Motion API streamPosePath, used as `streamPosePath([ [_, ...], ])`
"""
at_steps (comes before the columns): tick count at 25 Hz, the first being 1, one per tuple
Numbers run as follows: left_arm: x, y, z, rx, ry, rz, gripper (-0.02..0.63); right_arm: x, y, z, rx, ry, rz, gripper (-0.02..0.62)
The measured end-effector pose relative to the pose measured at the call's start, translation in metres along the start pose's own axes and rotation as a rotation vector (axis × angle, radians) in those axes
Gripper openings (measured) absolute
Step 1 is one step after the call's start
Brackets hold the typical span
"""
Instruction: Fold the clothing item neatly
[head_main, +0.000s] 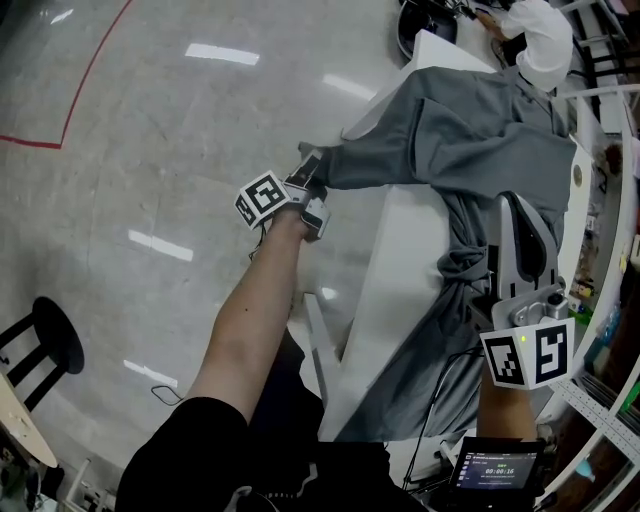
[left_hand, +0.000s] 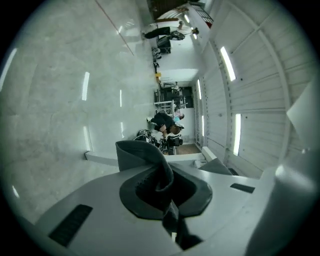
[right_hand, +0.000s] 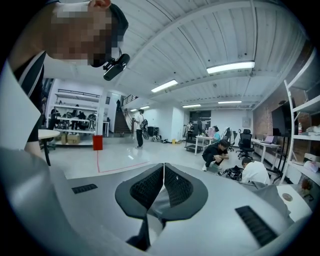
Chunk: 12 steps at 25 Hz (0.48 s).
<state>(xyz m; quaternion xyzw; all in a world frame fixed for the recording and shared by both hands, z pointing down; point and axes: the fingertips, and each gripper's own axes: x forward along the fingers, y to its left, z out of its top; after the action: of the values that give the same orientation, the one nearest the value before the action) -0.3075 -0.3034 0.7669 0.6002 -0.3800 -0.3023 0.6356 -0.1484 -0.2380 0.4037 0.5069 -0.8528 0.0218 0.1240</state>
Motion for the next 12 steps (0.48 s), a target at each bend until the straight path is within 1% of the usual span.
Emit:
streamPosePath([
  [2, 0.000, -0.014, 0.004, 0.085, 0.020, 0.014, 0.005, -0.002, 0.000, 0.004, 0.003, -0.004, -0.003, 0.009],
  [7, -0.009, -0.055, 0.022, 0.265, 0.026, 0.049, 0.005, -0.010, 0.000, 0.028, 0.012, -0.036, -0.005, 0.009],
  [10, -0.011, -0.092, 0.034, 0.386, 0.032, 0.054, 0.005, -0.021, -0.003, 0.041, 0.016, -0.059, -0.014, 0.009],
  [12, -0.014, -0.123, 0.036, 0.481, 0.041, 0.063, 0.005, -0.033, -0.009, 0.049, 0.026, -0.074, -0.025, 0.009],
])
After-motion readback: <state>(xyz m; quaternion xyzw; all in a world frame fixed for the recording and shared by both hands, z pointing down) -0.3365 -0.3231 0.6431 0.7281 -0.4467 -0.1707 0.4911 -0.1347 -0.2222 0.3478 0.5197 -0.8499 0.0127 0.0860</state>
